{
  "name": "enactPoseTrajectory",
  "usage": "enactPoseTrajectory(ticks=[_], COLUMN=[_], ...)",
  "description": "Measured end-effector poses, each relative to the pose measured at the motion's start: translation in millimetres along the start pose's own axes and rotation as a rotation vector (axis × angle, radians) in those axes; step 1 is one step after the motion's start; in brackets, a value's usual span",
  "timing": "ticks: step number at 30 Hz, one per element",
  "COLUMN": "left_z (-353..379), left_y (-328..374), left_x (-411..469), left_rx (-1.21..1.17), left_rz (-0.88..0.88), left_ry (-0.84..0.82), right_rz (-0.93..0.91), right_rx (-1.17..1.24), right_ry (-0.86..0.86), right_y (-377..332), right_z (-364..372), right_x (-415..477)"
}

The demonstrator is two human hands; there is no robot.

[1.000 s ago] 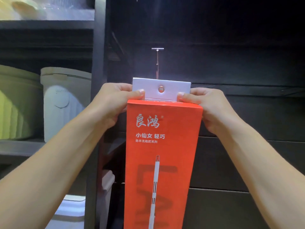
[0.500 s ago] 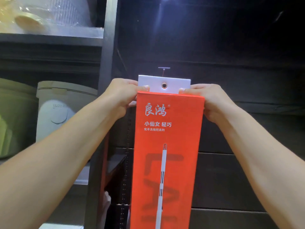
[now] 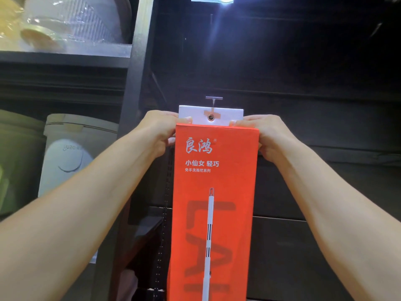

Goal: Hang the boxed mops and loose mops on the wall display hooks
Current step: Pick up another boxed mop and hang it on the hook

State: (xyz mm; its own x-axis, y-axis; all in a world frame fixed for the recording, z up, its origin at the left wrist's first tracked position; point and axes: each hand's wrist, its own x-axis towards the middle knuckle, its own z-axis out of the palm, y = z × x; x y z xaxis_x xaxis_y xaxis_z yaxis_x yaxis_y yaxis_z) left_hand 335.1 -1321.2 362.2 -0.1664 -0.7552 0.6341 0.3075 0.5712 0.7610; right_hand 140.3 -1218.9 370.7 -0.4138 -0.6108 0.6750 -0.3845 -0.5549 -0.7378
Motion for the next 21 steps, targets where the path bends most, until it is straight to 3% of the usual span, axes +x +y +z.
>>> enactPoseTrajectory(ticks=[21], left_z=[0], left_y=[-8], left_x=[12], left_rx=[-0.129], left_rz=[-0.004], left_ry=[0.041], right_rz=[-0.011], right_rx=[0.049], right_ry=[0.028], right_y=[13], right_z=[6], right_x=[19])
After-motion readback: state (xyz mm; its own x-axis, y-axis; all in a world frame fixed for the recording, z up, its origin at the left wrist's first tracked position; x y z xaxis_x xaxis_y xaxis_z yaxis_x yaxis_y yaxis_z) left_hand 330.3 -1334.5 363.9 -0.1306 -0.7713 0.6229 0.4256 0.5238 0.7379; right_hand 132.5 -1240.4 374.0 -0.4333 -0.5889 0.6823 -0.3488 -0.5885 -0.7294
